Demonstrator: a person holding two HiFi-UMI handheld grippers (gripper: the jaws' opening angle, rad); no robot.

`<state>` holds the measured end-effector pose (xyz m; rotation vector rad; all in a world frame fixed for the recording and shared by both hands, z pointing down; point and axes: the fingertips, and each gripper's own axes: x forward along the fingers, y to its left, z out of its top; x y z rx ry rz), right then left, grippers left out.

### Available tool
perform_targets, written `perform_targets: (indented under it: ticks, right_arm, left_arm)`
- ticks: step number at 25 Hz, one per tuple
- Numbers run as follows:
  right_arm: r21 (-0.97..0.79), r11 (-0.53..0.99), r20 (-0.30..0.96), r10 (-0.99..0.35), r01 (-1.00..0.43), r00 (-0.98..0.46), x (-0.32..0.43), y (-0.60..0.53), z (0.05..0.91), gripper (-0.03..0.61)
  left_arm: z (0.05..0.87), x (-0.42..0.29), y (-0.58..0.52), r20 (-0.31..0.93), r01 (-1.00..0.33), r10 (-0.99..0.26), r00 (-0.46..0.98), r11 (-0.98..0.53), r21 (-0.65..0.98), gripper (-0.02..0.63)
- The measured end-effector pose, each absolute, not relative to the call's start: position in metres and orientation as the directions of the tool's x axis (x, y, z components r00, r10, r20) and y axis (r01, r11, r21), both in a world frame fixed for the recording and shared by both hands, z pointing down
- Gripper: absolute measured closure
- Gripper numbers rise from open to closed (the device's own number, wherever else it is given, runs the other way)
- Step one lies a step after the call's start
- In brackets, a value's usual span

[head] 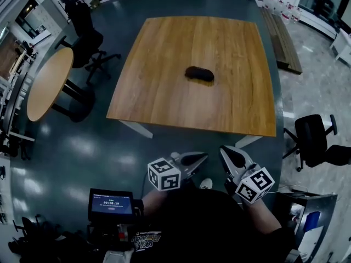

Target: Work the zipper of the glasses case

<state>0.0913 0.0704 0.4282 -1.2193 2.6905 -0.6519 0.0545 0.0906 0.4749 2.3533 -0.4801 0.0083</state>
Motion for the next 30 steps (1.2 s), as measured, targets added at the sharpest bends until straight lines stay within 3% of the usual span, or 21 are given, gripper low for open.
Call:
perform_targets:
  ticks: [10,30]
  right_arm:
    - [-0.422,0.593,0.026,-0.748,-0.686,-0.663,0.081,0.078,0.416,0.572]
    - [-0.457,0.558,0.052,-0.76,-0.692,-0.648,0.092,0.096,0.432,0.574]
  left_arm:
    - [0.444,0.056,0.08,0.137,-0.36,-0.347,0.928,-0.734,0.576,0.614]
    - [0.469,0.066,0.102,0.153,-0.339,-0.325,0.933,-0.658,0.672,0.614]
